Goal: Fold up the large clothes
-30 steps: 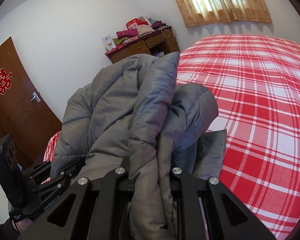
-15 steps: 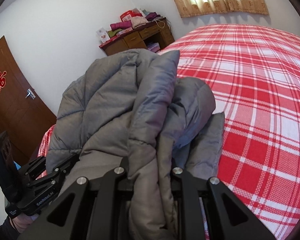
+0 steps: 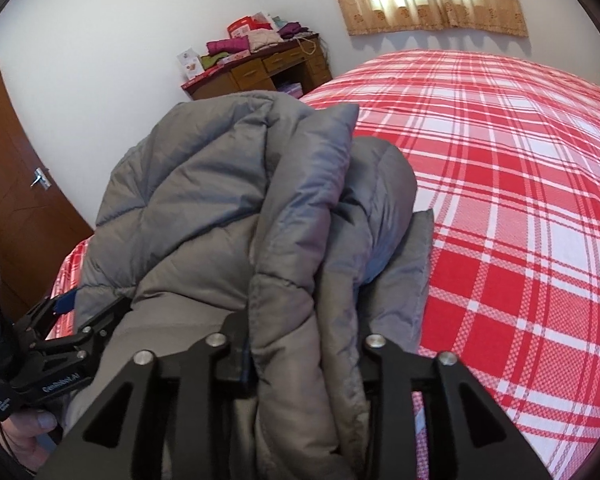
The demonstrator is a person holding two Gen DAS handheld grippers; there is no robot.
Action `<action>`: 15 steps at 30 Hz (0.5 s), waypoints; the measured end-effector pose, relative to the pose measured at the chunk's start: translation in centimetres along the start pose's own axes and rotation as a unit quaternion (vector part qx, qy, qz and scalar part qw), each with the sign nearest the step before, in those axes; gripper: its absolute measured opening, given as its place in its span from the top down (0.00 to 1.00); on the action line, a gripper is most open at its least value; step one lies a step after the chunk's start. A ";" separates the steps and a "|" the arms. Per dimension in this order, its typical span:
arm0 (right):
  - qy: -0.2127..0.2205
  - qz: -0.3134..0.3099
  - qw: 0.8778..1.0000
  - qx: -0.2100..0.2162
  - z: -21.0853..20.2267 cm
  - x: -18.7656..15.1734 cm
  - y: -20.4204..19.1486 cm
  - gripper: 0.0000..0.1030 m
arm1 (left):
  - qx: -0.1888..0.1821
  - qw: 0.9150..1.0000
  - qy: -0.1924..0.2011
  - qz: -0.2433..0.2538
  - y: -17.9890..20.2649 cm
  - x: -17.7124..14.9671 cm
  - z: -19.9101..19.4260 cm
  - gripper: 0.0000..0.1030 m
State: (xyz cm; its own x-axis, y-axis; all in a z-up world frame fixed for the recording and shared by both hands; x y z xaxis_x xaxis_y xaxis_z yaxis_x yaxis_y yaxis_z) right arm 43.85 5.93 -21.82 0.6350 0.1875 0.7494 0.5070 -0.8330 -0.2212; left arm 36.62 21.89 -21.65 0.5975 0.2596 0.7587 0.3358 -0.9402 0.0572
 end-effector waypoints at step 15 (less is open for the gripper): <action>-0.004 0.002 1.000 -0.021 0.5 -0.4 0.1 0.49 | -0.011 0.999 -0.007 -0.032 -0.8 -0.5 0.9 0.06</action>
State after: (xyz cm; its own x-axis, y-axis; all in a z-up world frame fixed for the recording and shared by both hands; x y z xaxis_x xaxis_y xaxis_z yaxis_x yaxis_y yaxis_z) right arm 43.95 6.07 -22.49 0.6425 0.1882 0.7428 0.4796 -0.8548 -0.1982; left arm 36.70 22.66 -22.68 0.5847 0.3220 0.7446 0.3582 -0.9260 0.1192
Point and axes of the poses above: each gripper's, at about its wrist camera, not at the fingertips, and z roughly the way its jaws point, y to its right, x to its top, the point moved 9 cm from there along z, roughly the way its jaws point, and after that the axes turned 8 degrees about -z, right-handed, at the moved point
